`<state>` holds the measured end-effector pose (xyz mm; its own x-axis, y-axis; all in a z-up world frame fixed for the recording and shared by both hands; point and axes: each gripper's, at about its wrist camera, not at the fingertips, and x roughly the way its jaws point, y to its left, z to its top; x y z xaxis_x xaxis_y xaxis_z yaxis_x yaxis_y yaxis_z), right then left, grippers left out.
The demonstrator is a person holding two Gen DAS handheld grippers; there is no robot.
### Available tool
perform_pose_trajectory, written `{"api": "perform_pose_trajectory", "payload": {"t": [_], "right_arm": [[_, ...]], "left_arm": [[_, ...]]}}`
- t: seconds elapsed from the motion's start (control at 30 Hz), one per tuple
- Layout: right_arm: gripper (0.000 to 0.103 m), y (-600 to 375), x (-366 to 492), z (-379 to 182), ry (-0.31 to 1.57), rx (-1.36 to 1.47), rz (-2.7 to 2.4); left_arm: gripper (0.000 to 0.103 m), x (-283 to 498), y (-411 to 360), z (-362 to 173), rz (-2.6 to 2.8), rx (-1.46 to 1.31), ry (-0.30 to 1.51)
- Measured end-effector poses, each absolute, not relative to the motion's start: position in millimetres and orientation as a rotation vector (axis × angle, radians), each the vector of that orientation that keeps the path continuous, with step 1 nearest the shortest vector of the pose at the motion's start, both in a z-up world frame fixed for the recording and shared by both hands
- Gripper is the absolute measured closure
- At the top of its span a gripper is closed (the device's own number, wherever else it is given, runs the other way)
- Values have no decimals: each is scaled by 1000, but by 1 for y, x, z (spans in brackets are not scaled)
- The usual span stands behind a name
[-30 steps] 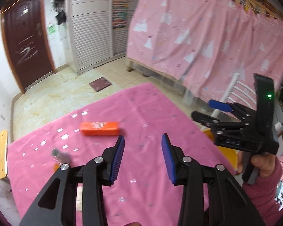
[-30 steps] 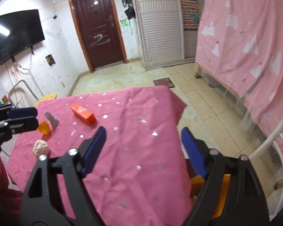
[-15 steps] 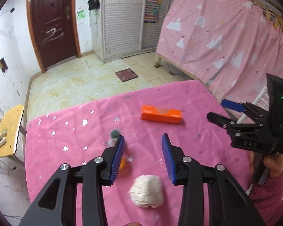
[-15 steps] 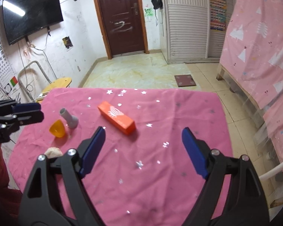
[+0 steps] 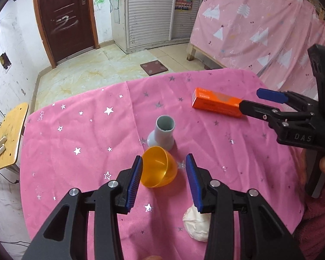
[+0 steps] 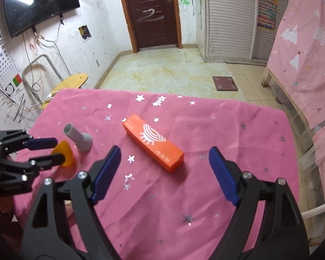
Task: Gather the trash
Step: 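Move both open tools back over the table items, then grasp the yellow funnel with left tool while right tool grasps orange sun-logo box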
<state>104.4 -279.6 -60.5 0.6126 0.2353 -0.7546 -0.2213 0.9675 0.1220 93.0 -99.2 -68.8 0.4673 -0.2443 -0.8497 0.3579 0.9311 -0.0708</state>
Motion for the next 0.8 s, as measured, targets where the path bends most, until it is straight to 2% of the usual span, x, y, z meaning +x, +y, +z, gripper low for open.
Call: {"api": "perform_pose_trajectory", "payload": {"t": [0.27, 0.33, 0.53, 0.77, 0.8], "right_arm": [[23, -262, 113, -69, 897, -25, 289], [23, -258, 116, -71, 902, -31, 293], [23, -248, 125, -79, 928, -54, 307], [23, -244, 136, -87, 961, -80, 302], [28, -243, 136, -88, 964, -92, 299]], "left_arm": [[72, 94, -100, -79, -365, 134, 1030], [83, 94, -101, -81, -382, 131, 1037], [101, 90, -100, -88, -392, 136, 1045], [103, 85, -92, -83, -398, 116, 1027], [103, 85, -89, -82, -397, 113, 1025]]}}
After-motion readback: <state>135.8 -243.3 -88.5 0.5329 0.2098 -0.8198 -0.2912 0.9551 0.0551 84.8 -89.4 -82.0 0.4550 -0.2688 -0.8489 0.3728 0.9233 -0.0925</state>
